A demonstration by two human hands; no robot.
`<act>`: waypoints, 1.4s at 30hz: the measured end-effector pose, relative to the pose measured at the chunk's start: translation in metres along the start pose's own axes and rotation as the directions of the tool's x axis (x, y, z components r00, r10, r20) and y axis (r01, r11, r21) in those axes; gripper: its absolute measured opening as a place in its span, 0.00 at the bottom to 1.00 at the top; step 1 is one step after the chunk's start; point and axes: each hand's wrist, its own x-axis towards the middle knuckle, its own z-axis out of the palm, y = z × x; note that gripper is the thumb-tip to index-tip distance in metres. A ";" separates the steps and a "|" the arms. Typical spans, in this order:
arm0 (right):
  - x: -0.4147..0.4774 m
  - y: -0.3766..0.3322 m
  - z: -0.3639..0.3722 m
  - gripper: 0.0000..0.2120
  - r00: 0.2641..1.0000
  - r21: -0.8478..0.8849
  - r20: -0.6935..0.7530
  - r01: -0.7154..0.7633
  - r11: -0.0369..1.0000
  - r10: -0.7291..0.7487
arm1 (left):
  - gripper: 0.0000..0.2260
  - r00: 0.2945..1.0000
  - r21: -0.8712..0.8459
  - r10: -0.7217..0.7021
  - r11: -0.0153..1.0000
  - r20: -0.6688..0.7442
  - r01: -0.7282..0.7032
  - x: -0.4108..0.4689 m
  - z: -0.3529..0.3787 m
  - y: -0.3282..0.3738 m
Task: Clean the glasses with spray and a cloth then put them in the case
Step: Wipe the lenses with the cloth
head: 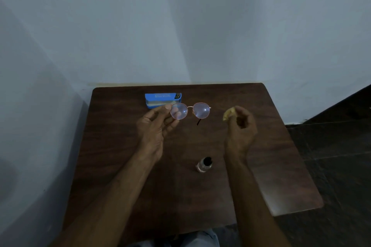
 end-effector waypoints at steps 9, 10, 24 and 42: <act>-0.060 -0.073 0.046 0.04 0.711 -0.136 0.408 0.667 0.732 -0.572 | 0.09 0.991 0.044 0.134 0.990 0.013 -0.134 -0.011 0.024 0.006; -0.061 -0.074 0.049 0.06 0.698 -0.159 0.425 0.685 0.711 -0.577 | 0.09 0.989 0.045 0.148 0.988 0.006 -0.148 -0.013 0.025 0.009; -0.073 -0.099 0.044 0.08 0.589 -0.160 0.544 0.772 0.616 -0.597 | 0.08 0.966 0.053 0.252 0.967 -0.053 -0.249 -0.014 0.032 0.030; -0.059 -0.127 0.038 0.06 0.520 -0.182 0.467 0.848 0.498 -0.715 | 0.04 0.946 0.005 0.317 0.948 -0.061 -0.318 -0.030 0.048 0.056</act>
